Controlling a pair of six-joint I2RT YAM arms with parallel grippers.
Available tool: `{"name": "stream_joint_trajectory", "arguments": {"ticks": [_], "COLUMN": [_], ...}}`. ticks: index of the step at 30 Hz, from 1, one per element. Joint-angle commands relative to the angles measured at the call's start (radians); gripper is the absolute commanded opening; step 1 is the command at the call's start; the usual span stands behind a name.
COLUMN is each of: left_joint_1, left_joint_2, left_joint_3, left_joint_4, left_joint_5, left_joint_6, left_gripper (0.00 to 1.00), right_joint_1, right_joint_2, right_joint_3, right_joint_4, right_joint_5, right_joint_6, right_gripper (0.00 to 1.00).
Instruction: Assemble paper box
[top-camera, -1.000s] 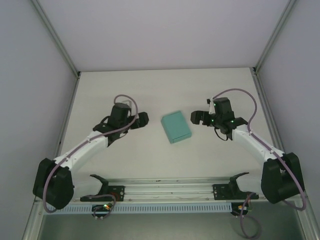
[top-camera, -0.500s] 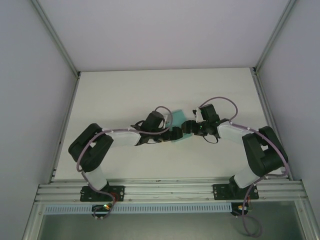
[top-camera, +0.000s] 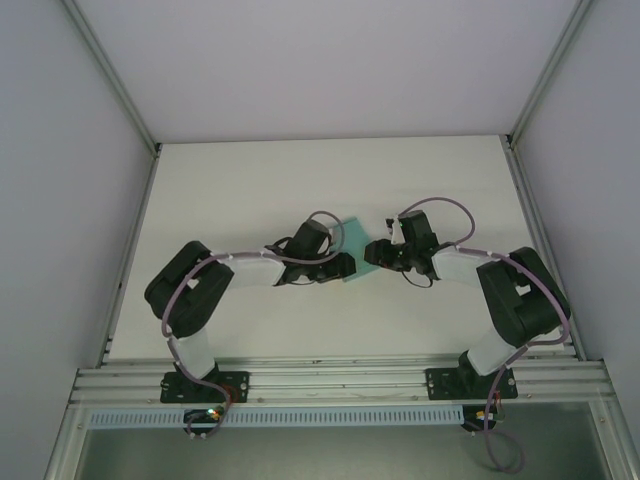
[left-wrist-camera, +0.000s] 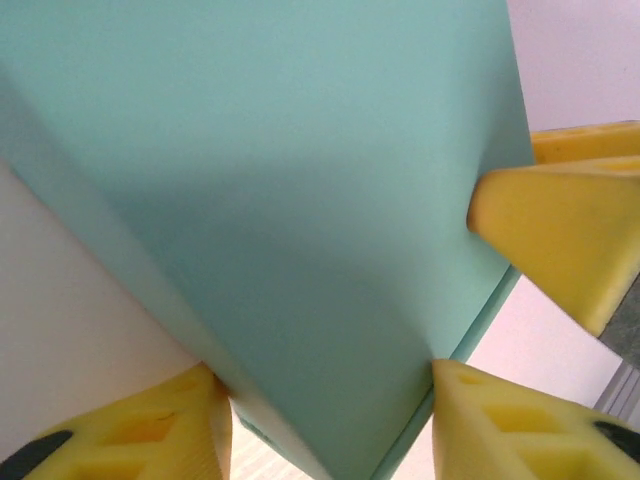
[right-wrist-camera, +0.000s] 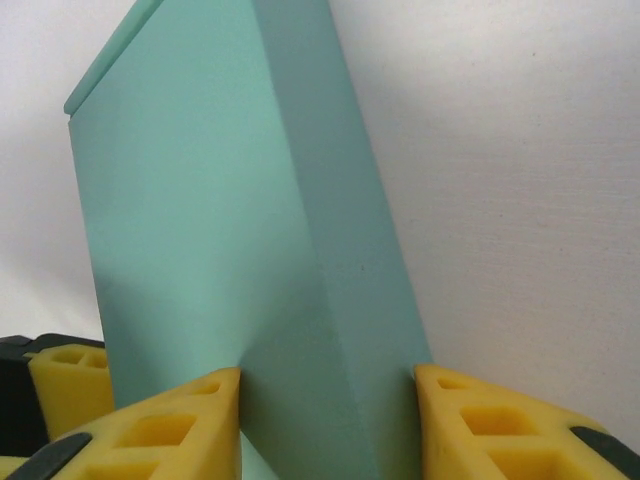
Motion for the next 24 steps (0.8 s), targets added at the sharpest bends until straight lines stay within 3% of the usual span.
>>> {"name": "stream_joint_trajectory", "arguments": {"ticks": [1,7,12,15,16,20,23,24], "left_joint_1": [-0.023,-0.018,-0.018,-0.019,-0.017,-0.013,-0.007,-0.004], "left_joint_2": [0.030,0.035,0.029,0.009,0.003,-0.034,-0.063,-0.073], "left_joint_3": [0.046,0.049,0.048,0.043,0.040,0.028,0.025,0.025], "left_joint_4": [0.017,-0.004,-0.030,-0.058,-0.072,-0.129,-0.159,-0.166], "left_joint_5": [-0.005,-0.011,-0.013,-0.014,-0.022,-0.058,-0.078,-0.082], "left_joint_6": [0.042,0.045,0.046,0.052,0.057,0.076,0.087,0.091], "left_gripper": [0.37,0.00,0.00,0.00,0.00,0.20,0.39,0.40], "right_joint_1": [0.068,0.067,0.065,0.054,0.050,0.035,0.023,0.017], "right_joint_2": [0.049,0.036,0.041,0.029,0.022,-0.017,-0.046,-0.053], "right_joint_3": [-0.031,-0.047,-0.015,0.016,0.025,0.059,0.076,0.082], "right_joint_4": [-0.002,-0.004,-0.051,-0.111,-0.131,-0.208,-0.241,-0.250], "right_joint_5": [-0.171,-0.160,-0.142,-0.120,-0.115,-0.066,-0.046,-0.041], "right_joint_6": [0.072,0.079,0.048,0.015,0.003,-0.032,-0.051,-0.054], "right_gripper": [0.31,0.31,0.32,0.39,0.40,0.55,0.58,0.60]}}
